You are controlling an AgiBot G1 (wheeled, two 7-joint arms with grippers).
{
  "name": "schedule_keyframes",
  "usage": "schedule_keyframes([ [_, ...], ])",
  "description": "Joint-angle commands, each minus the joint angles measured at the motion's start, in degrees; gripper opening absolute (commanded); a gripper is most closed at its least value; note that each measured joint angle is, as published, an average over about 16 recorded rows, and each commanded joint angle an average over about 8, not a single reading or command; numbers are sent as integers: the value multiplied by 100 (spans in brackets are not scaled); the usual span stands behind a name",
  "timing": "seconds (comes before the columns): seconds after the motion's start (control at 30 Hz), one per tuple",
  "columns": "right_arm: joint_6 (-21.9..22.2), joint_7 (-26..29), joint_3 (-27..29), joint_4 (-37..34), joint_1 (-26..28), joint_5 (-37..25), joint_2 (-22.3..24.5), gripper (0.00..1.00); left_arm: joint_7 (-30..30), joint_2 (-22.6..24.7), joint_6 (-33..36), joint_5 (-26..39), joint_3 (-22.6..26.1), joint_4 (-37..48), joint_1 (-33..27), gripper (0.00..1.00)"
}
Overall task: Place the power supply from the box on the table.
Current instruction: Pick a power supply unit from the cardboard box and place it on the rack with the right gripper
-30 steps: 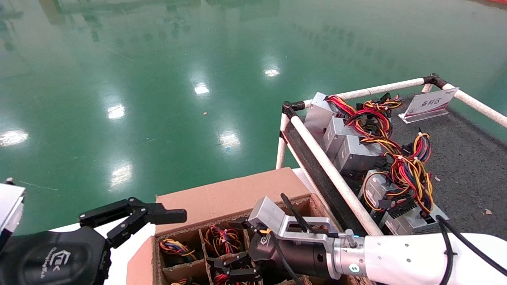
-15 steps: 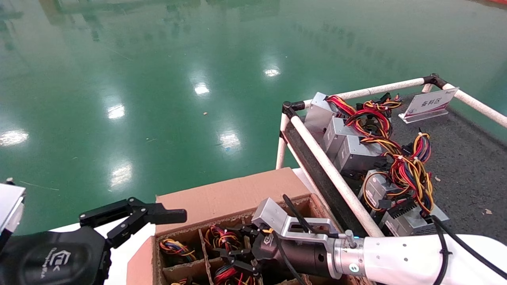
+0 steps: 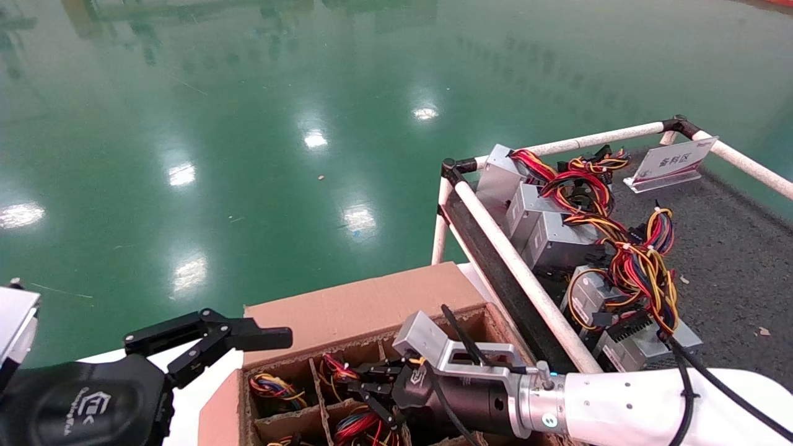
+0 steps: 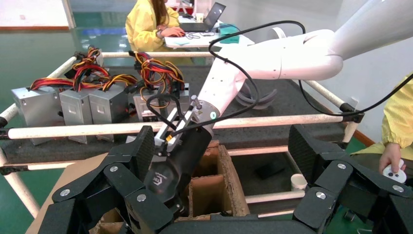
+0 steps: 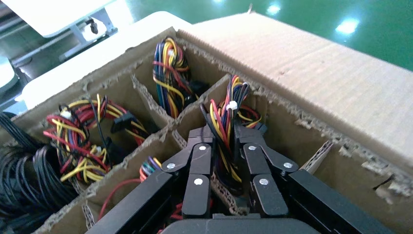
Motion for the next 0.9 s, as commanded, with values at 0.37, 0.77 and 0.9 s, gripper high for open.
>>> schedule_keyframes([
  [0.37, -68, 163, 174, 5, 130, 302, 3, 0, 1, -1, -1, -1, 2, 0, -1, 100],
  [0.77, -132, 595, 468, 413, 418, 662, 317, 0, 2, -2, -2, -3, 4, 0, -1, 100],
  [0.9, -85, 913, 626, 675, 600, 817, 506, 0, 3, -2, -2, -3, 5, 0, -1, 100],
])
